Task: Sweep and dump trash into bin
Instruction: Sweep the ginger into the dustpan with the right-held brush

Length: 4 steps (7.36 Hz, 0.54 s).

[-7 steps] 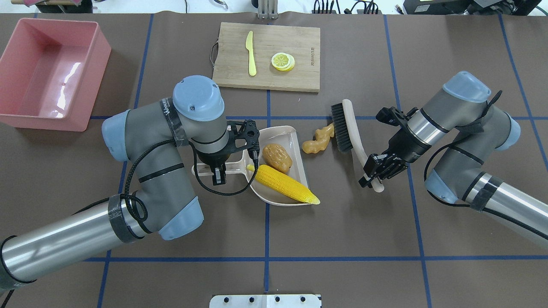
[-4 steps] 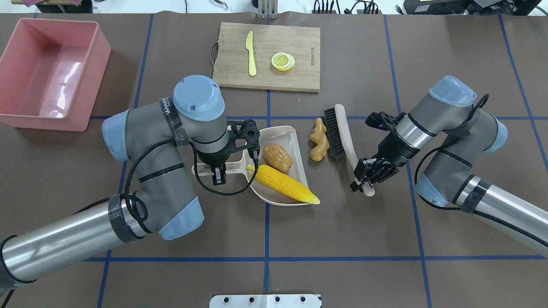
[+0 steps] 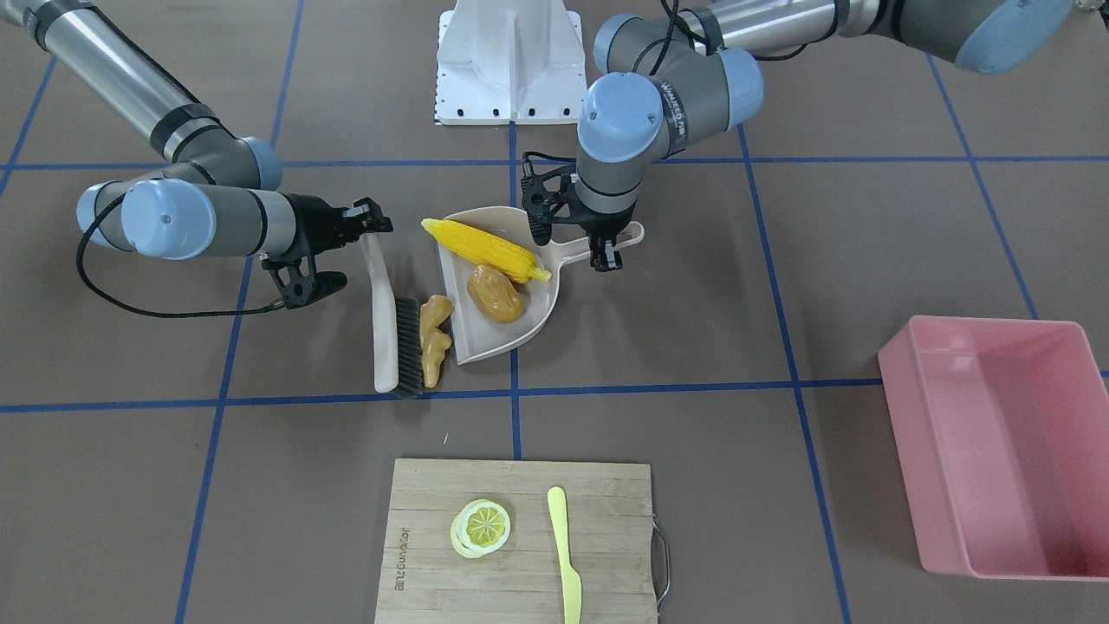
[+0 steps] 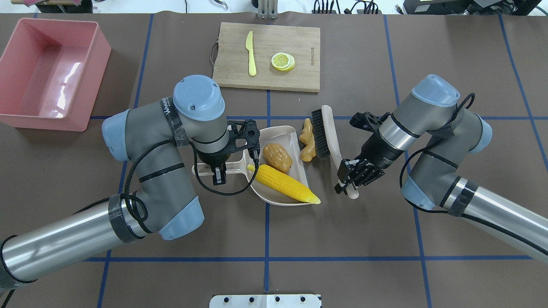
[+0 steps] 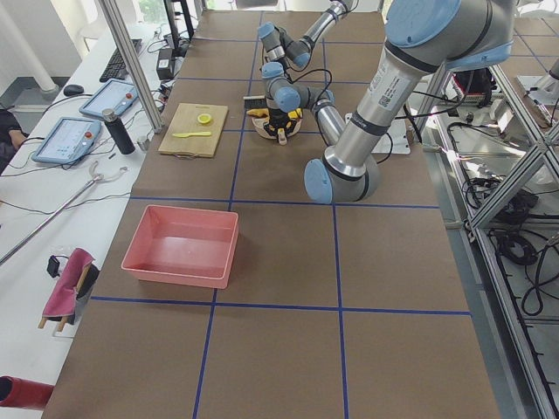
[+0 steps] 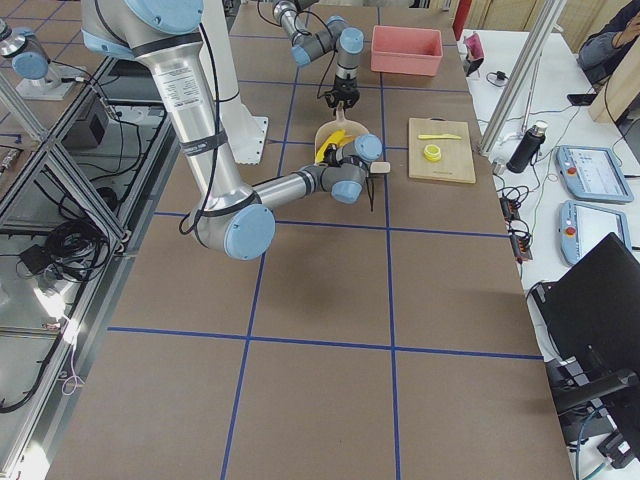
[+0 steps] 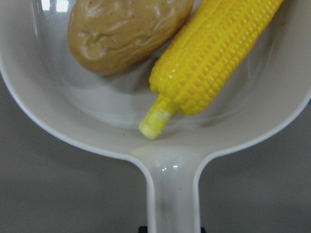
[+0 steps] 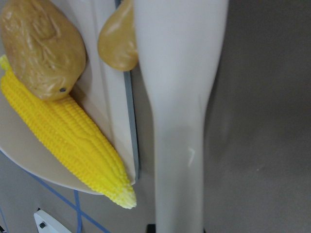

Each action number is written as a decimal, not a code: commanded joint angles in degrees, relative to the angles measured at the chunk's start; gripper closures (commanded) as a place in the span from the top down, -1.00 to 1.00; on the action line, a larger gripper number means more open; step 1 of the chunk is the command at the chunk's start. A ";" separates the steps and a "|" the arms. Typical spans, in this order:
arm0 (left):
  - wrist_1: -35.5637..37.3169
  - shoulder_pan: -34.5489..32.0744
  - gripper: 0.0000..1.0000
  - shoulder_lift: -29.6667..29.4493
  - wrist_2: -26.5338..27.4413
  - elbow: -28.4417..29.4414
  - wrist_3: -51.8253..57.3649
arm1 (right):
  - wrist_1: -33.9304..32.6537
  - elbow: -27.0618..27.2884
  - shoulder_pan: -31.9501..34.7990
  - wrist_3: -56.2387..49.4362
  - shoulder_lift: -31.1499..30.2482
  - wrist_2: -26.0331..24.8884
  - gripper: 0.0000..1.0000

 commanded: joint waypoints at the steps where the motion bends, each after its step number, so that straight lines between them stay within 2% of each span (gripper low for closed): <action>1: 0.00 0.00 -1.00 0.13 0.00 0.04 0.03 | -0.02 1.37 -2.07 1.87 0.25 -2.54 -1.00; 4: 0.00 -0.09 -1.00 0.22 0.00 0.04 0.03 | -0.02 2.96 -4.35 6.26 1.13 -4.92 -1.00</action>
